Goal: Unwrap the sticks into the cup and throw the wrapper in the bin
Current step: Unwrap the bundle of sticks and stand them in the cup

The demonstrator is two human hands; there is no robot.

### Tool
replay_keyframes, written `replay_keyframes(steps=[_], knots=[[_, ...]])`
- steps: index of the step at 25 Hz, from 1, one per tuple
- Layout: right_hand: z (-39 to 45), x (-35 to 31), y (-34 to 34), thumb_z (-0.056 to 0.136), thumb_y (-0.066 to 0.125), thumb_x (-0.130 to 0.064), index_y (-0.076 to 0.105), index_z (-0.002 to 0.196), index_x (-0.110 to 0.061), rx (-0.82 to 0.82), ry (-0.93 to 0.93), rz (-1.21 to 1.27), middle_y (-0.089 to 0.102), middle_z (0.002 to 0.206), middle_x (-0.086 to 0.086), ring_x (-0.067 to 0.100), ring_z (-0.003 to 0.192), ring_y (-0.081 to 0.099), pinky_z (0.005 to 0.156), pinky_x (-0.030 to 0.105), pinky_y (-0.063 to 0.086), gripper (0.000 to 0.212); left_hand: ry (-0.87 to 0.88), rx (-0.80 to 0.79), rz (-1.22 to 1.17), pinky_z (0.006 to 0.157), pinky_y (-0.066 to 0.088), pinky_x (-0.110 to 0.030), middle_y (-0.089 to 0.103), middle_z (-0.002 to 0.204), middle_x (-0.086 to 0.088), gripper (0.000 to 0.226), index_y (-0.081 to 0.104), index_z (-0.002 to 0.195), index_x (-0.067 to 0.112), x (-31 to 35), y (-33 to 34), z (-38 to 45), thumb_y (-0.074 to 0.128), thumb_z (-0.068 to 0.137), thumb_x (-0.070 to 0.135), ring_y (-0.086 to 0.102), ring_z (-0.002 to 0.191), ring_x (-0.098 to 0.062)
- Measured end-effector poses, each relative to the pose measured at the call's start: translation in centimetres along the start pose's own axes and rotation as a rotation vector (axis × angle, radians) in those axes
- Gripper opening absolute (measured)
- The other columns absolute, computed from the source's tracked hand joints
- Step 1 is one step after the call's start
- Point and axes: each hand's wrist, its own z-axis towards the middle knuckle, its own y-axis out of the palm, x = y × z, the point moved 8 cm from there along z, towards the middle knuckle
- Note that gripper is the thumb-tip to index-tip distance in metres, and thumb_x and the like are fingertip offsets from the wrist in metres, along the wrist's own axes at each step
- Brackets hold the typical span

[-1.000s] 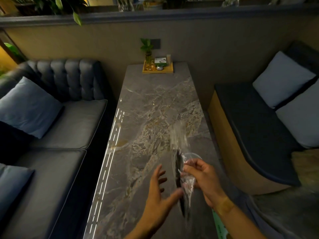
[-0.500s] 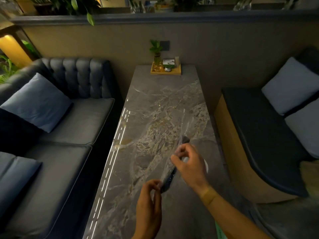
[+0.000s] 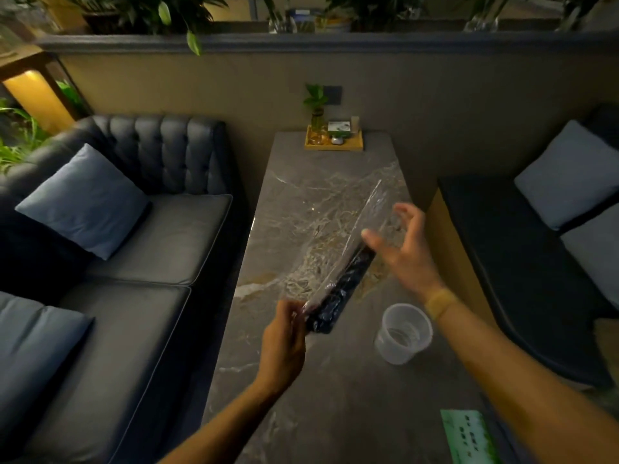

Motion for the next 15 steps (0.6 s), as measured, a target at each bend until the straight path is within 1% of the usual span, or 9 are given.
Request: replay_keyframes(steps=[1,3,5,7,9,11,12,13,15], knots=[[1.3,0.2,-0.6,0.069,0.072,-0.058,0.030,0.133,-0.038,0.008,0.021,0.008,0.041,0.139,-0.005,0.015,0.129,0.039,0.104,0.036,0.036,0.079,0.026,-0.028,0.016,0.071,0.061,-0.047,0.068,0.101,0.007,0.025,0.048,0.097,0.036,0.2,-0.5,1.0,0.047,0.099,0.011,0.071,0.090,-0.015],[3.3,1.2,-1.1,0.074,0.071,-0.054,0.030,0.138,-0.037,-0.025,0.053,-0.078,0.045,0.133,-0.006,0.017,0.125,0.044,0.098,0.036,0.039,0.078,0.060,-0.079,0.035,0.073,0.061,-0.048,0.069,0.105,-0.001,0.007,0.048,0.100,0.020,0.3,-1.0,2.4,0.046,0.099,0.013,0.070,0.092,-0.019],[4.6,1.9,-1.0,0.075,0.071,-0.055,0.033,0.139,-0.036,-0.063,0.064,-0.178,0.041,0.133,-0.009,0.014,0.126,0.041,0.098,0.033,0.037,0.077,0.094,-0.107,0.069,0.074,0.061,-0.046,0.070,0.106,-0.006,0.005,0.049,0.101,0.014,0.3,-1.2,3.5,0.046,0.099,0.017,0.070,0.093,-0.021],[5.4,2.0,-1.2,0.075,0.072,-0.051,0.039,0.136,-0.030,-0.034,0.040,-0.230,0.043,0.134,-0.006,0.013,0.127,0.041,0.100,0.033,0.039,0.072,0.127,-0.123,0.098,0.073,0.061,-0.036,0.070,0.103,-0.002,0.005,0.050,0.101,0.014,0.3,-1.3,4.1,0.048,0.099,0.018,0.070,0.091,-0.017],[5.8,1.6,-2.1,0.075,0.074,-0.048,0.052,0.120,-0.027,0.074,0.010,-0.265,0.054,0.126,0.001,0.017,0.116,0.052,0.096,0.036,0.048,0.054,0.142,-0.127,0.099,0.068,0.057,-0.017,0.067,0.097,0.006,0.002,0.050,0.099,0.016,-0.2,-1.5,4.5,0.048,0.099,0.017,0.067,0.085,-0.002],[5.6,1.0,-3.1,0.074,0.074,-0.048,0.060,0.098,-0.023,0.180,-0.014,-0.335,0.062,0.108,0.004,0.020,0.097,0.060,0.080,0.031,0.052,0.038,0.134,-0.137,0.080,0.064,0.053,-0.010,0.066,0.094,0.012,0.006,0.049,0.097,0.021,-0.8,-1.6,4.8,0.048,0.100,0.015,0.064,0.084,0.010],[5.4,0.6,-3.4,0.074,0.074,-0.048,0.062,0.090,-0.020,0.202,-0.030,-0.378,0.064,0.100,0.005,0.020,0.090,0.061,0.073,0.027,0.050,0.035,0.123,-0.145,0.062,0.066,0.055,-0.012,0.066,0.092,0.014,0.010,0.048,0.095,0.025,-1.2,-1.6,5.0,0.048,0.100,0.016,0.065,0.086,0.011],[5.3,0.2,-3.5,0.075,0.074,-0.047,0.064,0.085,-0.017,0.201,-0.046,-0.410,0.066,0.094,0.006,0.020,0.085,0.062,0.069,0.026,0.048,0.033,0.108,-0.154,0.046,0.068,0.059,-0.019,0.068,0.093,0.013,0.013,0.048,0.094,0.028,-1.5,-1.6,5.1,0.049,0.100,0.016,0.067,0.088,0.007],[5.2,-0.2,-3.5,0.077,0.072,-0.048,0.068,0.084,-0.016,0.151,-0.041,-0.410,0.069,0.088,0.004,0.019,0.083,0.063,0.071,0.032,0.050,0.033,0.074,-0.192,0.031,0.073,0.062,-0.037,0.072,0.100,0.005,0.017,0.048,0.093,0.031,-2.2,-1.6,5.4,0.049,0.099,0.015,0.070,0.093,-0.006]])
